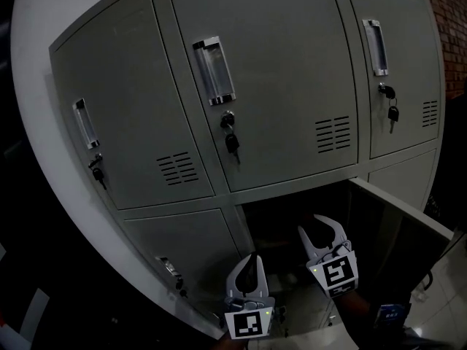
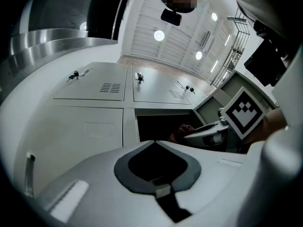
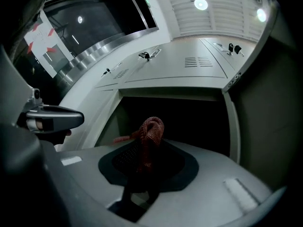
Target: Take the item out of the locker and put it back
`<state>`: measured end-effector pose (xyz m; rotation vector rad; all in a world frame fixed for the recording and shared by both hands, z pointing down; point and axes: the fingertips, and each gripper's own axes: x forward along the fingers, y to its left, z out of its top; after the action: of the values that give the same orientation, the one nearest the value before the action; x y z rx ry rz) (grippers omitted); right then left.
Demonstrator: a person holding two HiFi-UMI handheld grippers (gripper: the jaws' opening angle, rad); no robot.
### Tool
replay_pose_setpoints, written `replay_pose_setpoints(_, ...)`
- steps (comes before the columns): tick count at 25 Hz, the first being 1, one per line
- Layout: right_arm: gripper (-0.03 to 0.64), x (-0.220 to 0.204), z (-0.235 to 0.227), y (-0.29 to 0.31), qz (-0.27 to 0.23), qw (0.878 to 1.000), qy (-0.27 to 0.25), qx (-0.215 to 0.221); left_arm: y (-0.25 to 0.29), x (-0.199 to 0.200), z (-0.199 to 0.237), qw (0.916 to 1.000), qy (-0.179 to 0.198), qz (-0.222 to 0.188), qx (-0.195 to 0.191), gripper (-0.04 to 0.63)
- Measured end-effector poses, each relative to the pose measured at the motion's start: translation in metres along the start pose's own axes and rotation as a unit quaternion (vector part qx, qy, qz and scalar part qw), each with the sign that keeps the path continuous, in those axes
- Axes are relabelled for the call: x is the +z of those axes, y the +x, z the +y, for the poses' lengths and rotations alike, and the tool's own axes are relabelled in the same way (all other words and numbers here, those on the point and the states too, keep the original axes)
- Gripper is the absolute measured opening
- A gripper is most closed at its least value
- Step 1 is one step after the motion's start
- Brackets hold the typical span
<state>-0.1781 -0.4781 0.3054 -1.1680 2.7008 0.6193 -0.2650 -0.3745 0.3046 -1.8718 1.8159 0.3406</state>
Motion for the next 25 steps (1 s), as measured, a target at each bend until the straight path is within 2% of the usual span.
replay_pose_setpoints(6,0.095,-0.020,0.003,0.031,0.031,0.999,-0.021,-0.004,0.001,0.000,0.011,0.9999,-0.005,-0.012,-0.008,0.000)
replay_pose_setpoints(13,0.095,-0.049,0.009,0.060,0.093,0.994,-0.055,0.002,-0.001,0.000,0.024,0.9997,-0.013,-0.019,-0.012,0.000)
replay_pose_setpoints(20,0.095,-0.082,0.018,0.075,0.164,0.982,-0.088,0.021,-0.002,-0.011,0.037,0.9996,-0.022,-0.013,-0.009,0.000)
replay_pose_setpoints(25,0.095,-0.097,0.025,0.080,0.203,0.969,-0.140,0.033,0.000,-0.017,0.041,0.9996,-0.026,-0.009,-0.010,0.000)
